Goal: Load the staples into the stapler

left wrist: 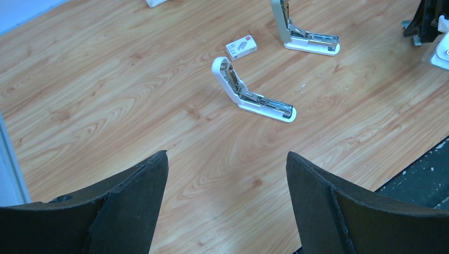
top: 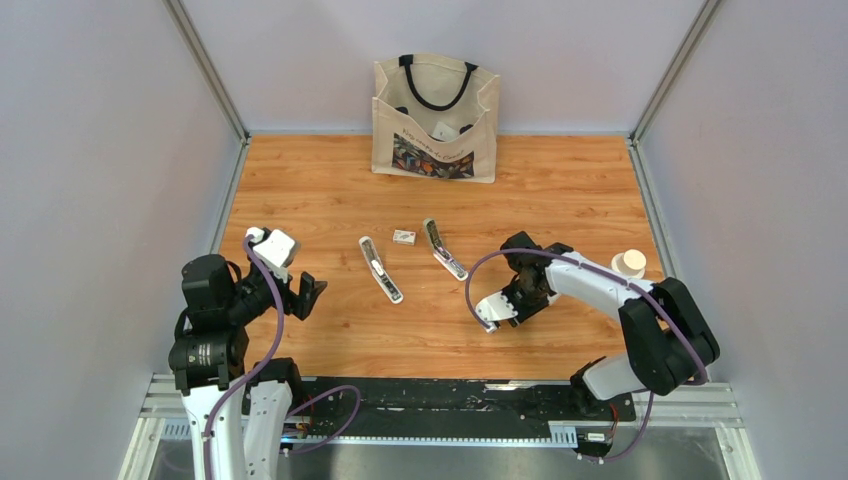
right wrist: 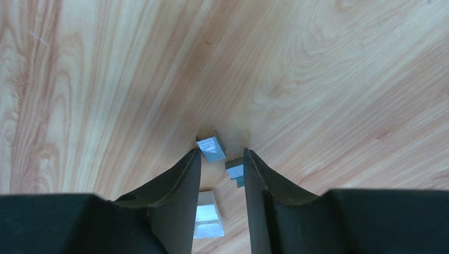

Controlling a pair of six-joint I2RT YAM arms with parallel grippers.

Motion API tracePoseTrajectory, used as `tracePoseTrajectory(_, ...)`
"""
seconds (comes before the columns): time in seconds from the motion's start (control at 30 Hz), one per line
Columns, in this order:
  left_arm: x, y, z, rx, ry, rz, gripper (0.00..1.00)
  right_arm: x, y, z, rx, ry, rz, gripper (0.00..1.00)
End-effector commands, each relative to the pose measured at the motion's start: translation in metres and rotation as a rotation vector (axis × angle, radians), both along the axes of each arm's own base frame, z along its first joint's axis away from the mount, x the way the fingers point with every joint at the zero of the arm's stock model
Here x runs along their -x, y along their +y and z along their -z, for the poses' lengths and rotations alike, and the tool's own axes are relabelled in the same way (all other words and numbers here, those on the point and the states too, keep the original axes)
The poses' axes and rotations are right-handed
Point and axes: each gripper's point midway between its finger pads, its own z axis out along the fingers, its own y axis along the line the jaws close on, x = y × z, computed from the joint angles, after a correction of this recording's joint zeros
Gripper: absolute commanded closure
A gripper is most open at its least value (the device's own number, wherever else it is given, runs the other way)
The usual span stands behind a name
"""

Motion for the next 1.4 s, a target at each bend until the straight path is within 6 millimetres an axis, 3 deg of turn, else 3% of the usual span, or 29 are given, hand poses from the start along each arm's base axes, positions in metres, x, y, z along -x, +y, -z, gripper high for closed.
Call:
tracePoseTrajectory(0.0,-0.003,-0.001,-0.005,0.013,-0.024,0.000,0.10,-0.011,0.005,-0.005,0.000,-0.033,-0.037,0.63)
tracePoseTrajectory(0.6,-0.004,0.000,-0.005,0.018,-0.023,-0.002,0.10,0.008,0.010,-0.003,-0.046,0.032,-0.036,0.76)
tracePoseTrajectory(0.87,-0.004,0.000,-0.006,0.018,-0.028,-0.002,0.10,0.015,0.035,-0.018,-0.124,0.133,0.157,0.75)
tracePoseTrajectory(1.07,-0.003,-0.001,-0.005,0.019,-0.029,-0.003,0.10,0.018,0.050,-0.014,-0.082,0.219,0.339,0.80)
tracePoseTrajectory(1.17,-0.003,-0.001,-0.006,0.019,-0.030,-0.001,0.10,0.016,0.047,-0.009,-0.083,0.172,0.310,0.72)
tracePoseTrajectory(1.37,-0.002,-0.001,-0.006,0.019,-0.032,-0.003,0.09,0.013,0.035,-0.024,-0.070,0.090,0.248,0.56)
